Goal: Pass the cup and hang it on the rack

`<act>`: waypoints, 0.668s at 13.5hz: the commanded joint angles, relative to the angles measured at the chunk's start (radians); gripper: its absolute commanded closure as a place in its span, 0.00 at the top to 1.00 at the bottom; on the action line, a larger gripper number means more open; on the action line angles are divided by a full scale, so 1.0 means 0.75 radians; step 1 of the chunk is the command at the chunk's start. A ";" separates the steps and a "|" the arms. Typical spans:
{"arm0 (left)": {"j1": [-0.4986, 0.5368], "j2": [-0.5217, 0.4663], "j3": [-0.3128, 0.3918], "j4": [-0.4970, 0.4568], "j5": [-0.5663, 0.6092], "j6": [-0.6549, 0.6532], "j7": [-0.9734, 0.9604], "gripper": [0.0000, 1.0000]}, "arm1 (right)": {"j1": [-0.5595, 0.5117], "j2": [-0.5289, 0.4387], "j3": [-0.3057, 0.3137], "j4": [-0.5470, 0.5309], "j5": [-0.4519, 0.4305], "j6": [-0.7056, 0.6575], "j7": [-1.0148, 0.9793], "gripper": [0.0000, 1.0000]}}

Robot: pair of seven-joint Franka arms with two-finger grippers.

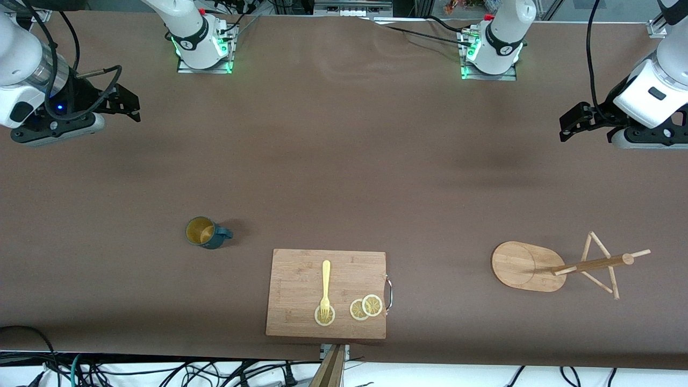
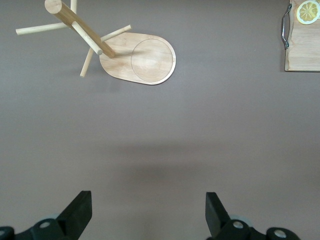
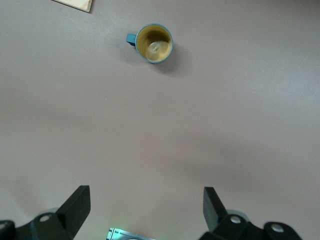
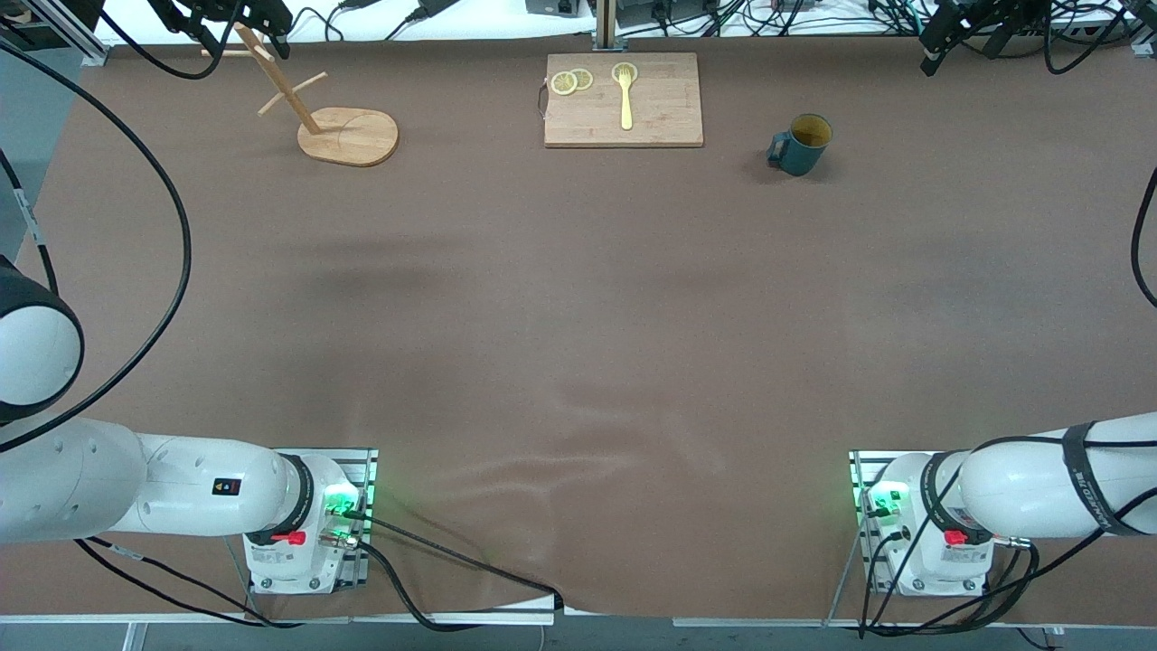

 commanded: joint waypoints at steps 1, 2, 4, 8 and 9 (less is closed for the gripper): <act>0.007 -0.022 -0.001 -0.004 -0.005 -0.018 0.032 1.00 | 0.004 -0.008 -0.002 -0.017 0.005 0.016 0.016 1.00; 0.007 -0.022 -0.001 -0.004 -0.005 -0.018 0.032 1.00 | 0.004 -0.006 -0.002 -0.019 0.005 0.016 0.018 1.00; 0.007 -0.022 -0.001 -0.004 -0.005 -0.018 0.032 1.00 | 0.004 0.004 -0.002 -0.035 0.005 0.043 0.018 1.00; 0.007 -0.022 -0.001 -0.004 -0.005 -0.018 0.032 1.00 | 0.004 0.004 -0.004 -0.103 0.007 0.118 0.018 1.00; 0.007 -0.022 -0.001 -0.004 -0.005 -0.018 0.032 1.00 | 0.004 0.004 -0.004 -0.127 0.007 0.143 0.018 1.00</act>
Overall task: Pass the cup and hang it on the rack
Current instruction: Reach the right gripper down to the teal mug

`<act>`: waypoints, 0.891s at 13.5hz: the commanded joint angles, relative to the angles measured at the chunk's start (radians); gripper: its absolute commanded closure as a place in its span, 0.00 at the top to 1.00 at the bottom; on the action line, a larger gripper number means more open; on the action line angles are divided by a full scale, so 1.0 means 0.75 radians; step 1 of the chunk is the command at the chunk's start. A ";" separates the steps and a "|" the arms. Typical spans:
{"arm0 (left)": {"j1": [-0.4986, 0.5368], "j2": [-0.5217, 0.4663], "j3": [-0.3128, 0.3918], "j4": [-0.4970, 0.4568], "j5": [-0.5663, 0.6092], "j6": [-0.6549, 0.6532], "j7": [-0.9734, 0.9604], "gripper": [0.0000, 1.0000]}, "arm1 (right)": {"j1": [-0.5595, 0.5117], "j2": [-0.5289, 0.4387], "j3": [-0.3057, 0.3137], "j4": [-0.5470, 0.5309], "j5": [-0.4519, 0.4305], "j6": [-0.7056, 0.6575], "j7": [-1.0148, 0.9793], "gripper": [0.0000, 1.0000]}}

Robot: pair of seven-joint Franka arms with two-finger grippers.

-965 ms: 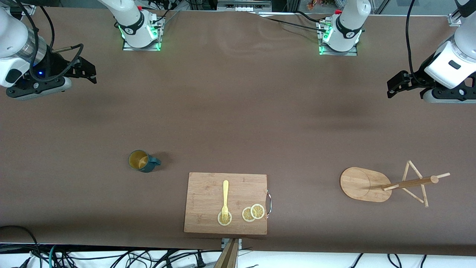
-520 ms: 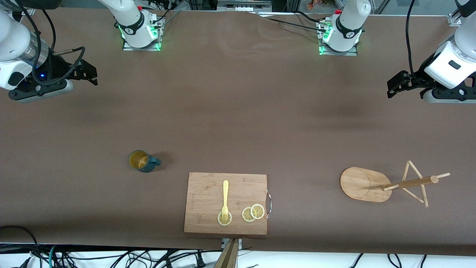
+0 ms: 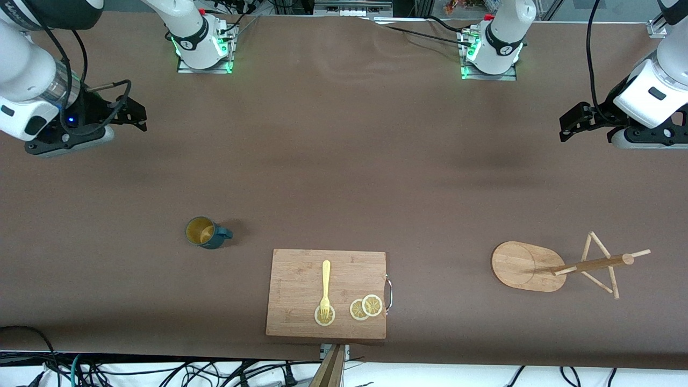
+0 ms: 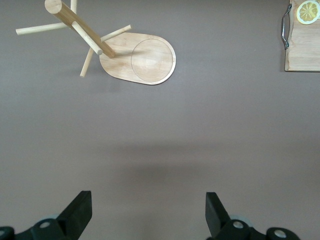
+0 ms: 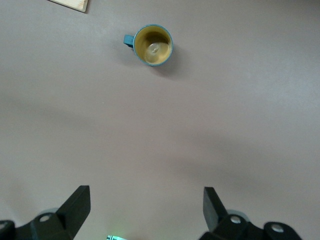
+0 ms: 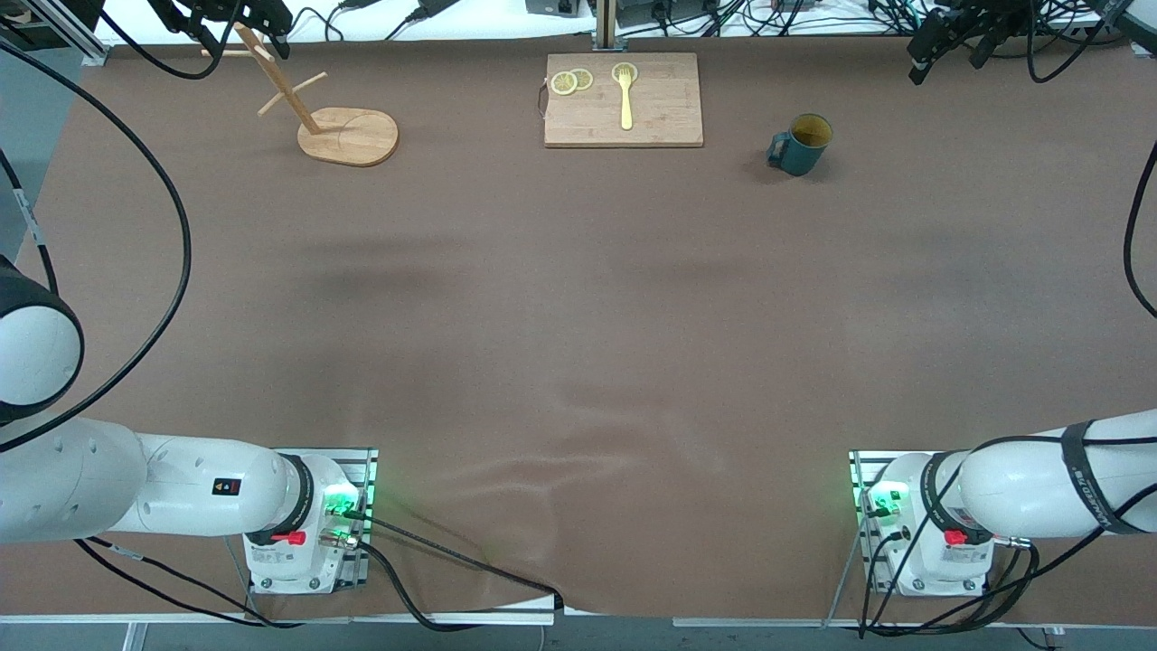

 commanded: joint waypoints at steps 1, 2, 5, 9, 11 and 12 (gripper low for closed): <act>0.007 -0.022 -0.001 -0.004 -0.005 -0.018 0.032 1.00 | 0.002 -0.021 -0.004 -0.093 0.007 0.089 0.016 1.00; 0.007 -0.022 -0.003 -0.004 -0.005 -0.018 0.032 1.00 | 0.002 -0.021 -0.006 -0.123 0.007 0.128 0.016 1.00; 0.007 -0.020 -0.001 -0.004 -0.005 -0.018 0.032 1.00 | 0.002 -0.007 -0.008 -0.189 0.007 0.233 0.016 1.00; 0.007 -0.020 -0.001 -0.004 -0.005 -0.018 0.032 1.00 | 0.000 0.111 -0.010 -0.189 0.011 0.355 0.016 1.00; 0.007 -0.020 -0.001 -0.004 -0.002 -0.016 0.032 1.00 | 0.000 0.171 -0.010 -0.189 0.015 0.419 0.018 1.00; 0.007 -0.020 -0.003 -0.004 -0.004 -0.018 0.032 1.00 | 0.000 0.220 -0.010 -0.189 0.015 0.476 0.018 1.00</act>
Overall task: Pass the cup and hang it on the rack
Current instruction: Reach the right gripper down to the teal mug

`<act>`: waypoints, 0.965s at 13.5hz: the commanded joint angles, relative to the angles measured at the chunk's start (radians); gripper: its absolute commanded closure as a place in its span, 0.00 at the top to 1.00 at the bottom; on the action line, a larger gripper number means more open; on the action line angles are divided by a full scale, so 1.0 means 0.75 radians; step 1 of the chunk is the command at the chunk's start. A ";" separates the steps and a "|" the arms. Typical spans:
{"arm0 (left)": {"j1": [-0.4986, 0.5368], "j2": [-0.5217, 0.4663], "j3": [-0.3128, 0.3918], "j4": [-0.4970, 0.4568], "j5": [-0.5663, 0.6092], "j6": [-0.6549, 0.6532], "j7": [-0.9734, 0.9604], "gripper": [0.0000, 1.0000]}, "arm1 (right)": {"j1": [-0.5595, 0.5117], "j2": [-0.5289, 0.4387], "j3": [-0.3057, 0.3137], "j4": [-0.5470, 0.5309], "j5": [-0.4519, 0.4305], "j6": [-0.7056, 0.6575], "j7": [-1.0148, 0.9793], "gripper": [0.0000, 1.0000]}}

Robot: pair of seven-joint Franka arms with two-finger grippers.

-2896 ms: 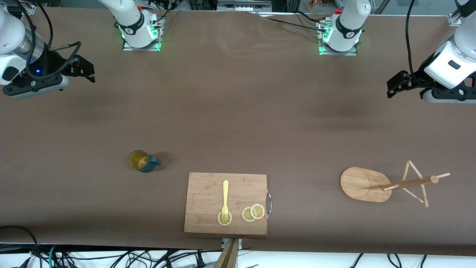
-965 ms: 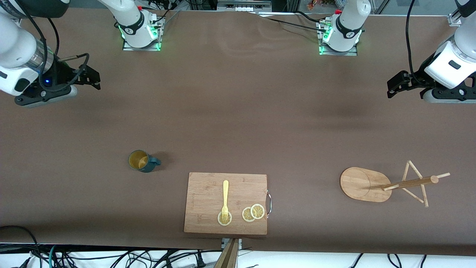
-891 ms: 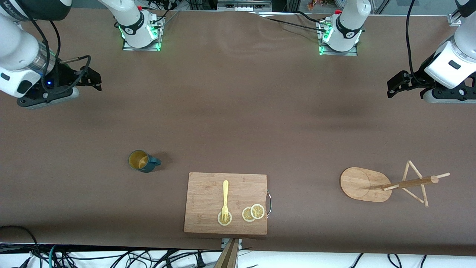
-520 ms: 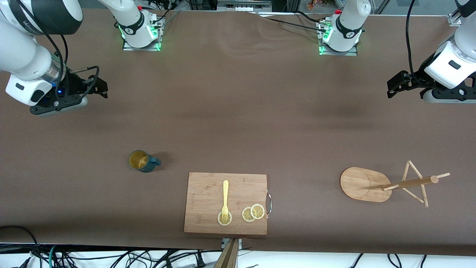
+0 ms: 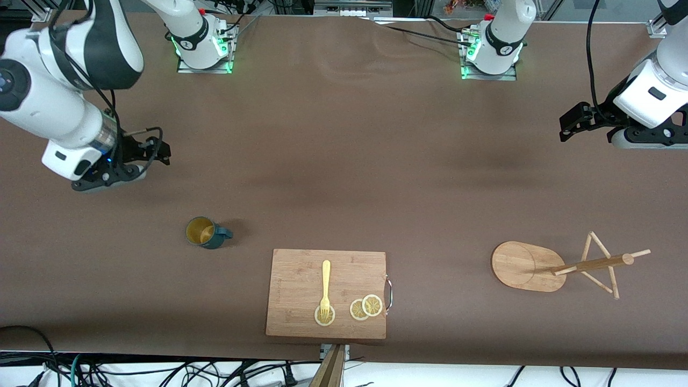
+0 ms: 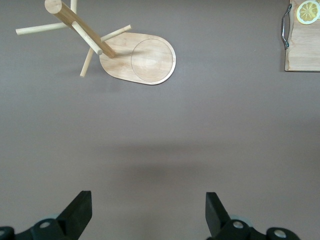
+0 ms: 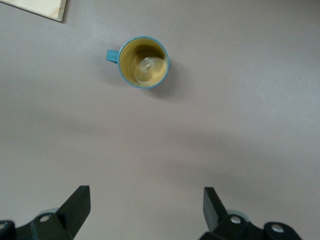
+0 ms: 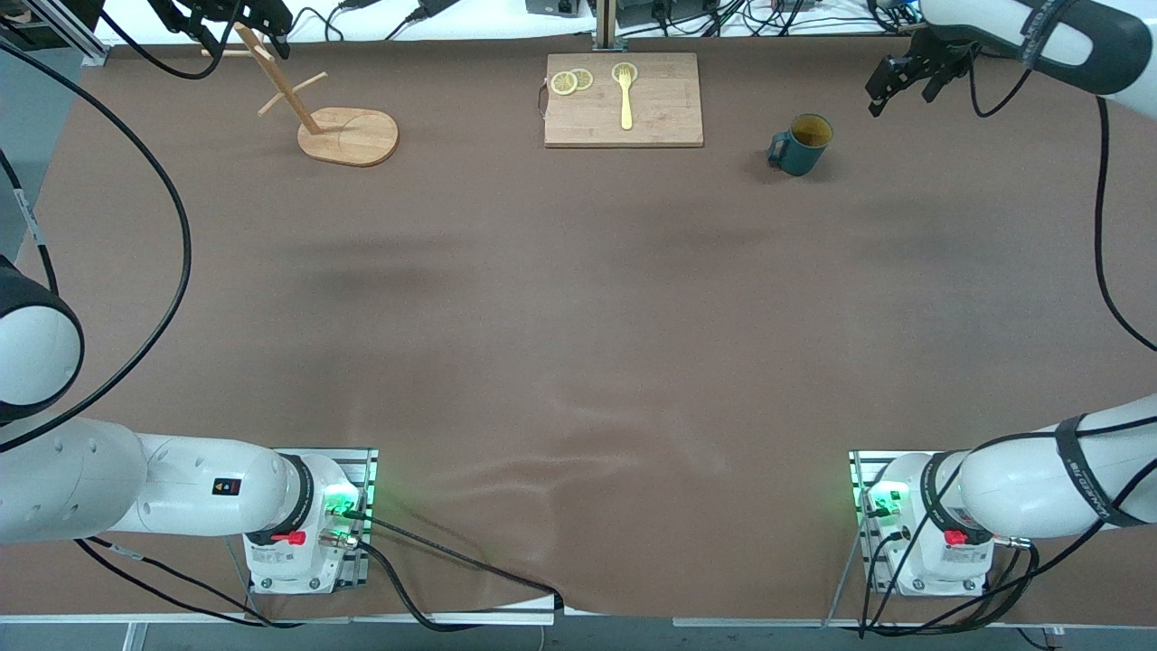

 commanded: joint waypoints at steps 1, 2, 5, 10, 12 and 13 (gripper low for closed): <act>0.007 -0.020 -0.003 -0.004 -0.005 -0.018 0.032 1.00 | -0.001 0.112 -0.004 0.004 0.017 0.137 0.013 1.00; 0.007 -0.022 -0.001 -0.004 -0.005 -0.018 0.032 1.00 | -0.001 0.163 -0.004 0.004 0.019 0.202 0.015 1.00; 0.007 -0.020 -0.001 -0.004 -0.005 -0.018 0.032 1.00 | 0.003 0.300 -0.002 0.026 0.031 0.352 0.075 1.00; 0.009 -0.022 -0.001 -0.004 -0.005 -0.018 0.032 1.00 | 0.007 0.515 0.004 0.155 0.060 0.477 0.097 0.98; 0.009 -0.022 -0.001 -0.004 -0.005 -0.018 0.032 1.00 | 0.007 0.588 0.004 0.240 0.060 0.477 0.114 0.95; 0.007 -0.020 -0.001 -0.004 -0.005 -0.018 0.032 1.00 | 0.007 0.621 0.004 0.279 0.060 0.475 0.116 0.94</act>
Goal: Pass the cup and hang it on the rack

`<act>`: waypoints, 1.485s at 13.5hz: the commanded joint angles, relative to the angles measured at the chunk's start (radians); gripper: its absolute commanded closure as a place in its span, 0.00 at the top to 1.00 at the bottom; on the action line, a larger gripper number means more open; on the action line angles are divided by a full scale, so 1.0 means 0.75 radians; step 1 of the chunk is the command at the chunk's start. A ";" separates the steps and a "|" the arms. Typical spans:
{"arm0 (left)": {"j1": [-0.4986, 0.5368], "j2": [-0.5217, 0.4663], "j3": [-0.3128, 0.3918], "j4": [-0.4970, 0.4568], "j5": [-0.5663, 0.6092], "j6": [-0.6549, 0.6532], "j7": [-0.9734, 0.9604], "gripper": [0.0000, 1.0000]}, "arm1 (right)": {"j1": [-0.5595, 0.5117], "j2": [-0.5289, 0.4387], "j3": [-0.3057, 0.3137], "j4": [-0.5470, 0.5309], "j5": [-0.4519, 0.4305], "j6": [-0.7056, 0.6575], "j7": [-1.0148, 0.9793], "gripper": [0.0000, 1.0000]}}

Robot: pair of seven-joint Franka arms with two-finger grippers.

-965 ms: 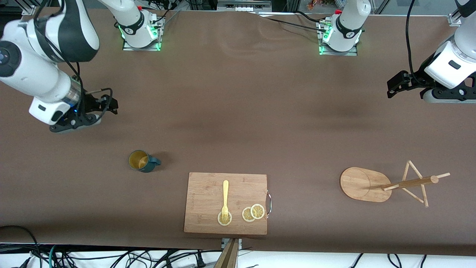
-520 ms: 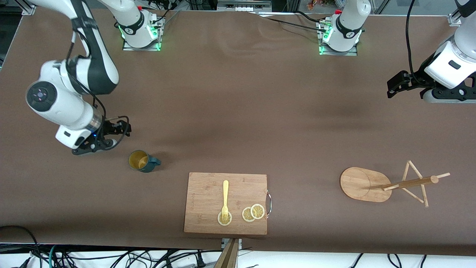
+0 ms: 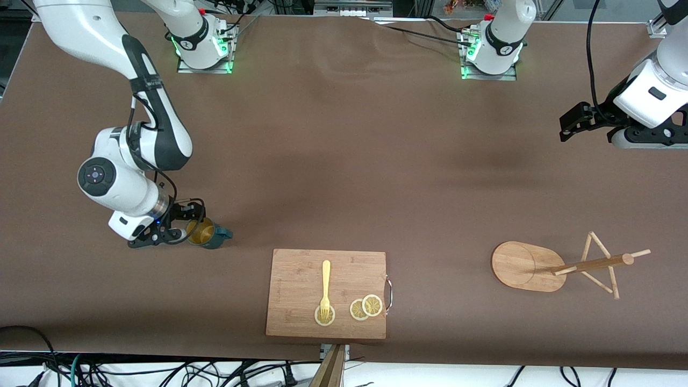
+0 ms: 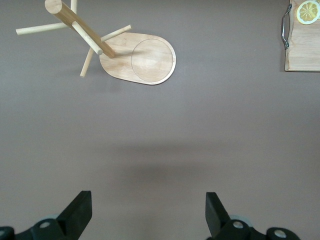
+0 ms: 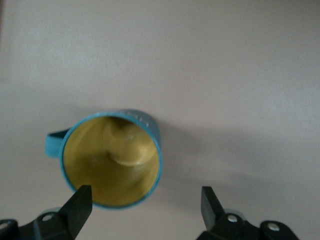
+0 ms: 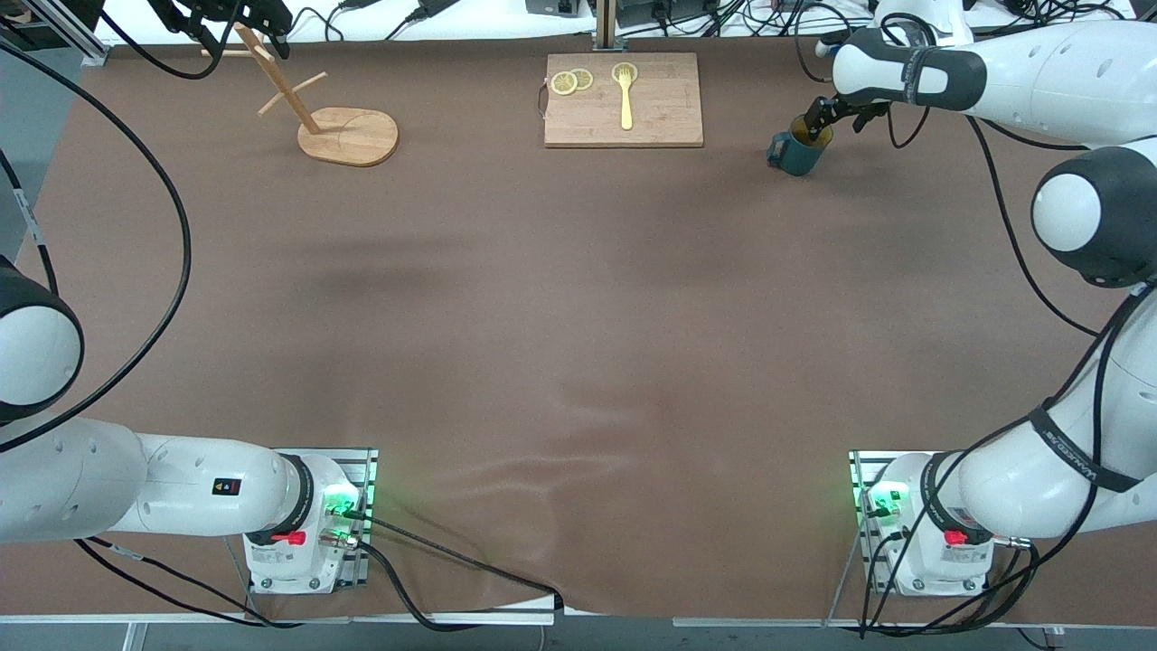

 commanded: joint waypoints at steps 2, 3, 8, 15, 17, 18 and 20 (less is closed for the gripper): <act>0.009 -0.019 -0.001 -0.004 -0.005 -0.018 0.032 1.00 | 0.004 0.117 0.001 0.128 0.025 -0.008 0.026 0.87; 0.007 -0.019 -0.001 -0.004 -0.005 -0.018 0.032 1.00 | 0.006 0.131 0.003 0.128 0.043 -0.006 0.044 0.77; 0.007 -0.019 -0.001 -0.004 -0.005 -0.018 0.032 1.00 | 0.020 0.158 0.003 0.130 0.064 0.008 0.048 0.03; 0.009 -0.019 -0.001 -0.004 -0.005 -0.018 0.032 1.00 | 0.161 0.142 0.089 0.224 0.145 -0.063 0.311 0.00; 0.011 -0.015 0.003 -0.004 -0.013 -0.018 0.020 1.00 | 0.302 0.162 0.091 0.300 0.137 -0.112 0.553 0.00; 0.015 -0.013 0.004 -0.004 -0.015 -0.022 0.024 1.00 | 0.382 0.176 0.089 0.322 0.137 -0.114 0.643 0.00; 0.035 -0.007 0.001 -0.006 -0.019 -0.038 0.034 1.00 | 0.531 0.189 0.087 0.333 0.131 -0.112 0.845 0.00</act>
